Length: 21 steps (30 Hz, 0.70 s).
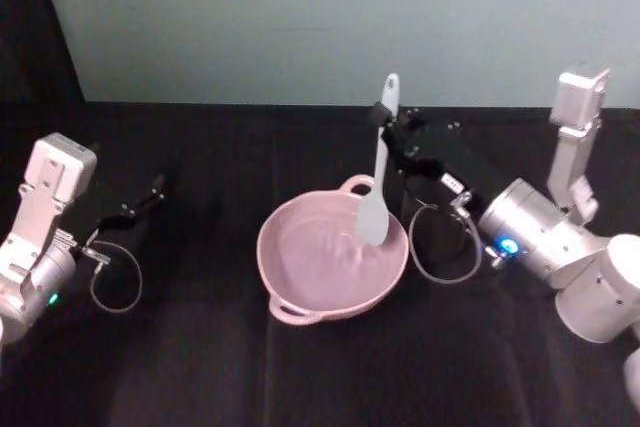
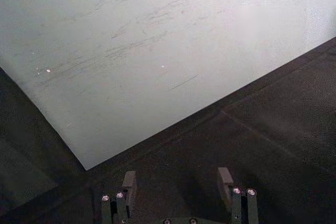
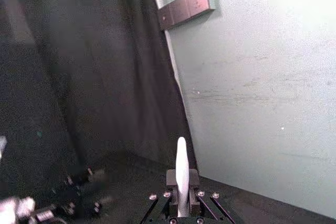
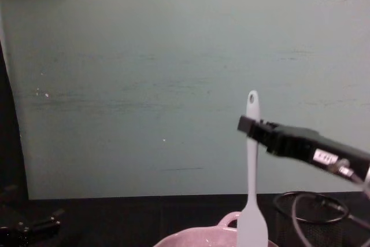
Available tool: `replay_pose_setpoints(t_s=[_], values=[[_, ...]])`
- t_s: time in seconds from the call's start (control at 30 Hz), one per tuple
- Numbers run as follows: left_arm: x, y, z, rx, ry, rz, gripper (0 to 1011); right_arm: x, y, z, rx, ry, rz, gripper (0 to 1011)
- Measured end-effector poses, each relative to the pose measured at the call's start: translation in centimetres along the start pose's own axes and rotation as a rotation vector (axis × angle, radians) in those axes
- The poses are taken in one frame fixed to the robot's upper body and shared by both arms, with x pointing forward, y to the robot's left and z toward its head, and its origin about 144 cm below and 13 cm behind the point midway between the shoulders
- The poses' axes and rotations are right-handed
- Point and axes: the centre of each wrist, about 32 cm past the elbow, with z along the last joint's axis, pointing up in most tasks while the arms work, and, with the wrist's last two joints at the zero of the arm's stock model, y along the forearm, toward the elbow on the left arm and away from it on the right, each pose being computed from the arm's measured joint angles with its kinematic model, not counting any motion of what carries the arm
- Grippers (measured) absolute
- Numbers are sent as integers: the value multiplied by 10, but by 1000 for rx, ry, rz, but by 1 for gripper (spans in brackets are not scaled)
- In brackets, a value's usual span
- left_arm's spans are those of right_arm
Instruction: Use the one hand to pick up the spoon and stir the clear water in the bowl.
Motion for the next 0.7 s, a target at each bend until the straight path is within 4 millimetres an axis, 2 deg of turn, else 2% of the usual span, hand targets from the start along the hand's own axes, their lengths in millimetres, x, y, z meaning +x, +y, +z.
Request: replay_pose_setpoints(t_s=[0.03,0.23,0.4,0.57,0.7], values=[[0,0,0,0,0,0,1011,0,0,0,0,0,0,116],[0,0,0,0,0,0,1011,13,-6,34,60,129,-19,116],[0,0,0,0,0,0,1011,26,-11,52,99,188,-58,116],[0,0,0,0,0,0,1011,43,-14,62,117,261,-105,116],[0,0,0,0,0,0,1011,54,-14,62,118,292,-135,116]])
